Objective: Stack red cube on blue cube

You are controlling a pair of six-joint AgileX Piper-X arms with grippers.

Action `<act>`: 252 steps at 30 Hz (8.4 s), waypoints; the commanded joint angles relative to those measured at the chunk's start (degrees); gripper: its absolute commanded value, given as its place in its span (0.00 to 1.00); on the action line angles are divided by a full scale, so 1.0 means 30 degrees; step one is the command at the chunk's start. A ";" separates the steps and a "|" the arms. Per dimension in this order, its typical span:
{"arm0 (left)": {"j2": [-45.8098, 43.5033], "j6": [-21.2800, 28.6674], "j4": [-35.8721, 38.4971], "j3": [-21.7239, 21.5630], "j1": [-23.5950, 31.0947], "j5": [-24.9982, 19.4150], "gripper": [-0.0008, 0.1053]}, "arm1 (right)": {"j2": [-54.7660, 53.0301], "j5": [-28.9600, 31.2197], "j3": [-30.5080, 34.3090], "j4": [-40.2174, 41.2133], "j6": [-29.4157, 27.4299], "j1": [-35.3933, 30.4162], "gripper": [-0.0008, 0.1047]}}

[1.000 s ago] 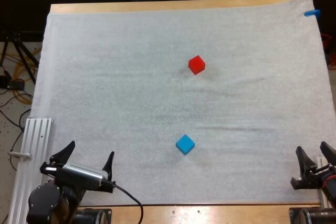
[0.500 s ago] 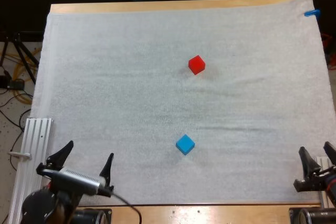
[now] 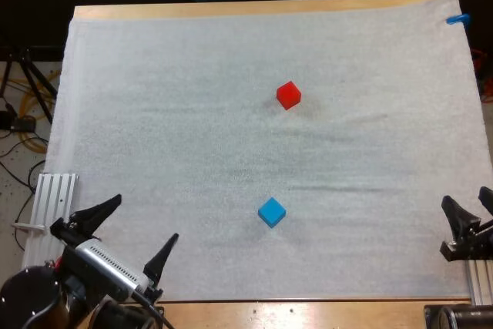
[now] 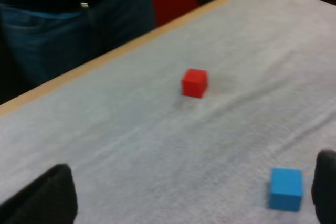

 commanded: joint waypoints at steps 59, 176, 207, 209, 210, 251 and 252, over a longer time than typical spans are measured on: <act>0.1953 -0.0222 0.3282 -0.2189 -0.3889 -0.1404 0.83 | 2.7699 0.5012 -1.4511 -0.6038 -0.1165 0.8448 0.66; 0.2791 -0.1039 0.3006 -0.2117 -0.3889 -0.1275 0.83 | 2.0275 0.6806 -0.1827 -0.8589 0.4962 1.8635 0.29; 0.2791 -0.1039 0.3006 -0.2117 -0.3889 -0.1275 0.83 | 2.1426 0.6292 -0.0187 -1.1308 0.5134 1.8635 0.29; 0.2791 -0.1039 0.3006 -0.2117 -0.3889 -0.1275 0.83 | 2.1426 0.6342 -0.0187 -1.1308 0.5134 1.8635 0.29; 0.2791 -0.1039 0.3006 -0.2117 -0.3889 -0.1275 0.83 | 2.1426 0.6342 -0.0187 -1.1308 0.5134 1.8635 0.29; 0.2791 -0.1039 0.3006 -0.2117 -0.3889 -0.1016 0.83 | 1.8921 0.7184 -0.1983 -0.8822 0.5134 1.8635 0.57; 0.2791 -0.1039 0.3006 -0.2117 -0.3889 -0.0728 0.83 | 1.8720 0.7184 -0.2044 -0.8630 0.5134 1.8635 0.57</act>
